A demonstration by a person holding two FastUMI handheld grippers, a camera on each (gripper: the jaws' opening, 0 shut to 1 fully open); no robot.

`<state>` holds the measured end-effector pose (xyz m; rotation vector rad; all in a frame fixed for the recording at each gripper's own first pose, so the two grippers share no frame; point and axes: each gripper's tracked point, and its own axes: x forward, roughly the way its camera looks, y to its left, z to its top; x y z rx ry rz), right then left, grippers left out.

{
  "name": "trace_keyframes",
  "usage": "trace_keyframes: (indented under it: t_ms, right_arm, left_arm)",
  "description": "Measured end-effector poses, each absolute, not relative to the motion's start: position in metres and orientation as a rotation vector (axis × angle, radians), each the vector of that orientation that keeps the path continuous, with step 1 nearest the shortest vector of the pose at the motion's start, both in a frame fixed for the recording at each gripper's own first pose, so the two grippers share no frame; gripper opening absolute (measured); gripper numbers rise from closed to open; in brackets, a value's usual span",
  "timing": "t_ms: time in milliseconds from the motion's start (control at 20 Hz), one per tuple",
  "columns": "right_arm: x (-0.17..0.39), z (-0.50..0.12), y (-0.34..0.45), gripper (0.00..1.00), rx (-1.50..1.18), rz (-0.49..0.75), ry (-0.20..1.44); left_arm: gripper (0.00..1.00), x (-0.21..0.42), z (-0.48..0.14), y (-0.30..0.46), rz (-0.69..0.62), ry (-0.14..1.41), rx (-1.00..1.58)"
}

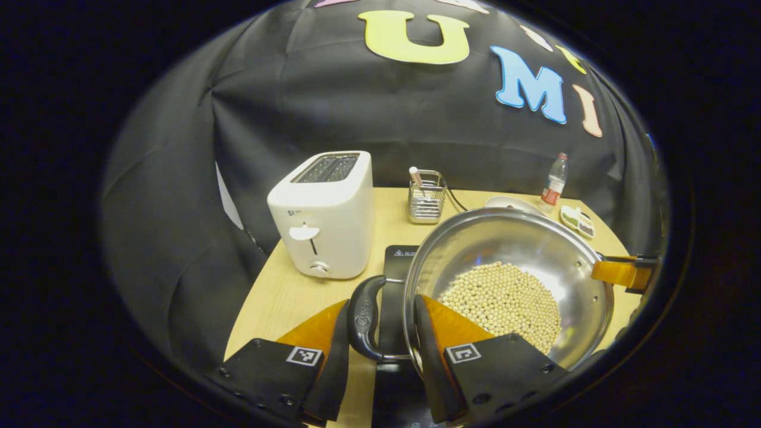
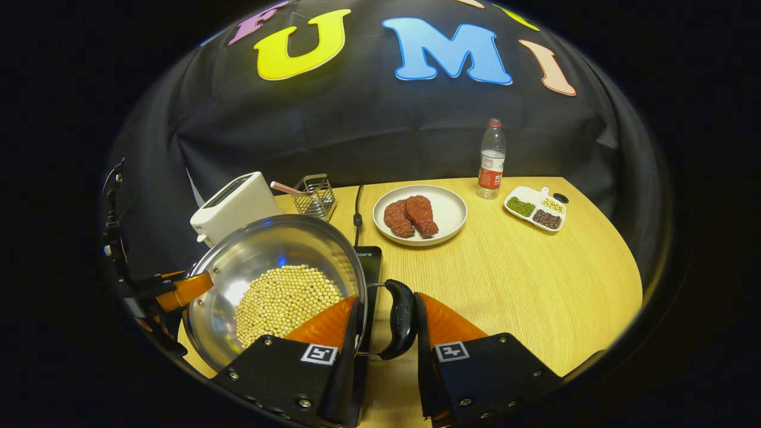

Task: First push the handle of the pot to place it horizontally, then grasp the pot with both hands and set it on the induction cooktop.

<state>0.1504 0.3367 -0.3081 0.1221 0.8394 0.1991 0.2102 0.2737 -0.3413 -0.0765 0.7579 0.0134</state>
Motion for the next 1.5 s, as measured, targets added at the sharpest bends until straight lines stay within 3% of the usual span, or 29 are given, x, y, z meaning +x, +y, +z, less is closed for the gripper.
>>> trace_keyframes:
  t_ms: [350, 450, 550, 650, 750, 850, 1400, 1450, 1500]
  right_arm:
    - [0.153, -0.314, 0.339, 0.45, 0.118, 0.191, 0.844]
    - [0.154, -0.314, 0.339, 0.45, 0.120, 0.193, 0.842]
    - [0.155, -0.315, 0.339, 0.45, 0.123, 0.195, 0.838]
    - [0.156, -0.310, 0.341, 0.52, 0.125, 0.209, 0.816]
    - [0.162, -0.295, 0.343, 0.63, 0.126, 0.222, 0.753]
    - [0.165, -0.277, 0.337, 0.98, 0.109, 0.212, 0.695]
    - [0.141, -0.194, 0.242, 0.99, 0.073, 0.185, 0.476]
    - [0.136, -0.188, 0.230, 0.98, 0.072, 0.185, 0.465]
    - [0.129, -0.183, 0.219, 0.98, 0.068, 0.186, 0.455]
  left_arm:
    - [0.62, 0.216, -0.347, 0.276, 0.012, 0.766, -0.073]
    - [0.58, 0.216, -0.348, 0.276, 0.014, 0.764, -0.075]
    - [0.63, 0.217, -0.348, 0.277, 0.019, 0.759, -0.082]
    - [0.60, 0.214, -0.348, 0.278, 0.031, 0.756, -0.094]
    - [0.68, 0.221, -0.344, 0.285, 0.077, 0.717, -0.078]
    - [0.99, 0.218, -0.321, 0.287, 0.105, 0.668, -0.049]
    - [0.97, 0.201, -0.199, 0.210, 0.104, 0.387, 0.006]
    - [0.94, 0.196, -0.189, 0.199, 0.103, 0.368, -0.001]
    - [0.97, 0.190, -0.178, 0.184, 0.100, 0.351, -0.009]
